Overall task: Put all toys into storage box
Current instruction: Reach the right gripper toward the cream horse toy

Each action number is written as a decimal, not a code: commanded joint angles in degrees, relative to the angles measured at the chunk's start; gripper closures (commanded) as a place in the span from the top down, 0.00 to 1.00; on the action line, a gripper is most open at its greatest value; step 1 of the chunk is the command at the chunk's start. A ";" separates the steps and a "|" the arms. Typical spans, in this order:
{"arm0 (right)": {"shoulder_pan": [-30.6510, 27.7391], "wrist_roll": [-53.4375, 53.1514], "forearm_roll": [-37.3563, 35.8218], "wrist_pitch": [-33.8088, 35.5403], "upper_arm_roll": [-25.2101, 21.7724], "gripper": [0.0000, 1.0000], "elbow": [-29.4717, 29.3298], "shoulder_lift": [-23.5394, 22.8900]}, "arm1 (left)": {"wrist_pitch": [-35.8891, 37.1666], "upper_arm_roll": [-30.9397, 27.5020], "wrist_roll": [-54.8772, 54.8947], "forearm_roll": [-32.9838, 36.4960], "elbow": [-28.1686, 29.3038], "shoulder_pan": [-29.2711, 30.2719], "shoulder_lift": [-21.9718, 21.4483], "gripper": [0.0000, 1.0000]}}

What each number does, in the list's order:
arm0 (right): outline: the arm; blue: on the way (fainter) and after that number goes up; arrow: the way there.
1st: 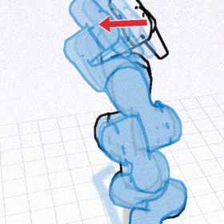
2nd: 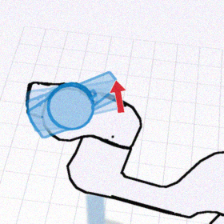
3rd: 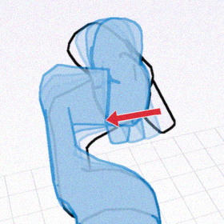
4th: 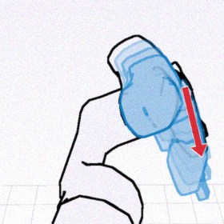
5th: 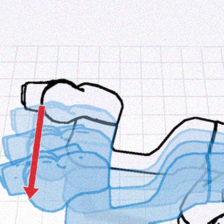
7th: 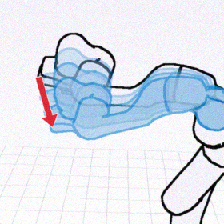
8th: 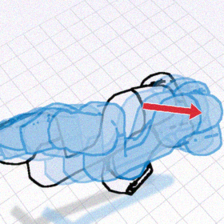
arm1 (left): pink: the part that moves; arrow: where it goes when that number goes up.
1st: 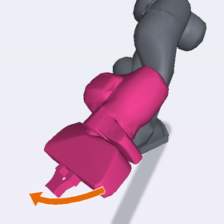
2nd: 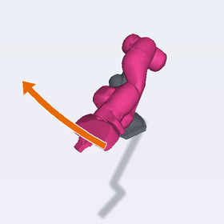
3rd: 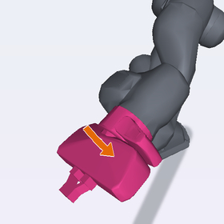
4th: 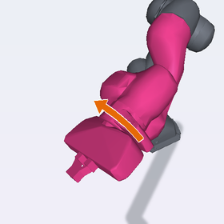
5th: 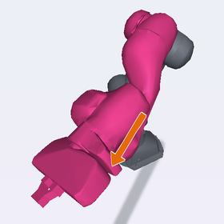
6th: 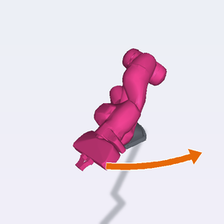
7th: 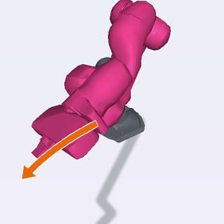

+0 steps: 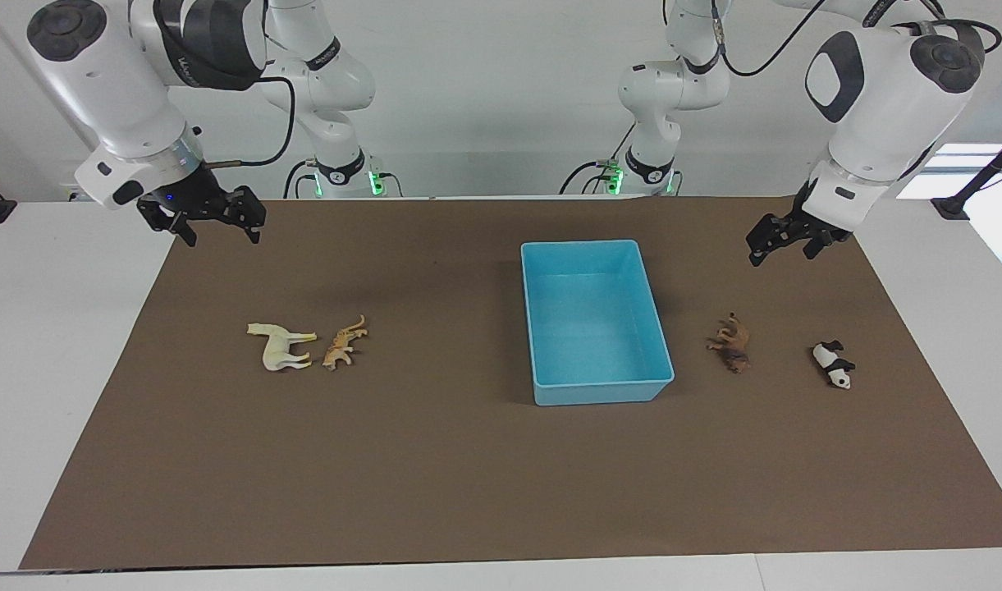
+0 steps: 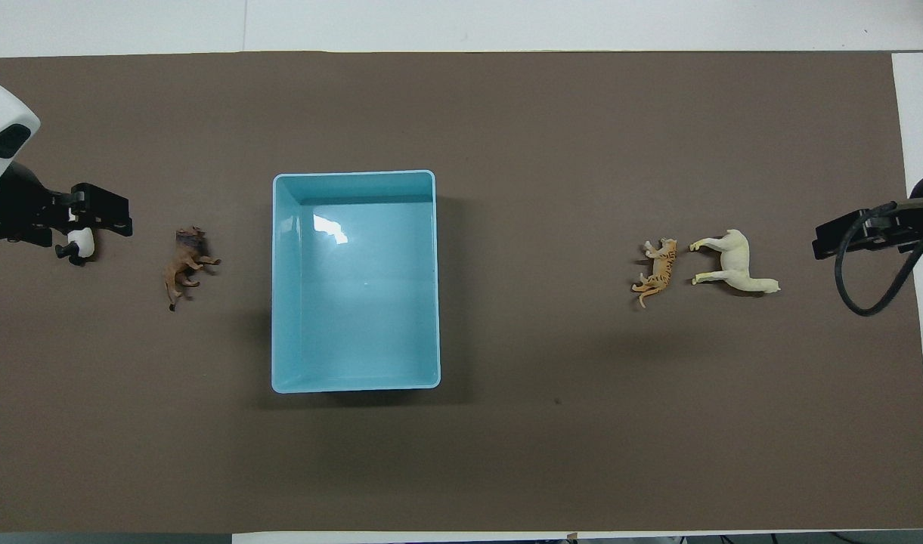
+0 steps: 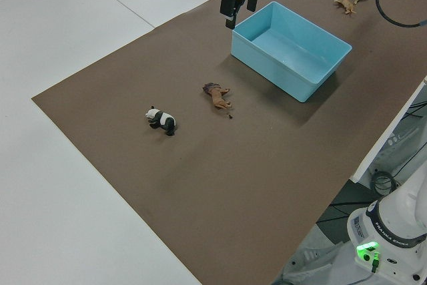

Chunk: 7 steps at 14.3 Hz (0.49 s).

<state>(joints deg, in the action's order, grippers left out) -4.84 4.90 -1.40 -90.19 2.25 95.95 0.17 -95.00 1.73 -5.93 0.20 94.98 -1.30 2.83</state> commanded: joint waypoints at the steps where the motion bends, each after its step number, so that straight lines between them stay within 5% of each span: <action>1: -0.53 1.42 -0.80 0.81 0.30 1.00 -0.07 0.19 | 0.43 -0.24 0.57 -0.56 1.18 -0.19 -1.16 1.00; 7: -0.53 1.07 -0.62 -0.16 0.30 1.00 1.86 1.06 | 0.34 -0.32 0.04 -0.56 1.09 -0.37 -1.69 1.00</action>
<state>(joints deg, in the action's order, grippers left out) -4.85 4.90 -1.40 -90.16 2.23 96.11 0.17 -94.96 1.65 -5.93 0.20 94.98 -1.26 2.82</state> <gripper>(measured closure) 0.000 0.000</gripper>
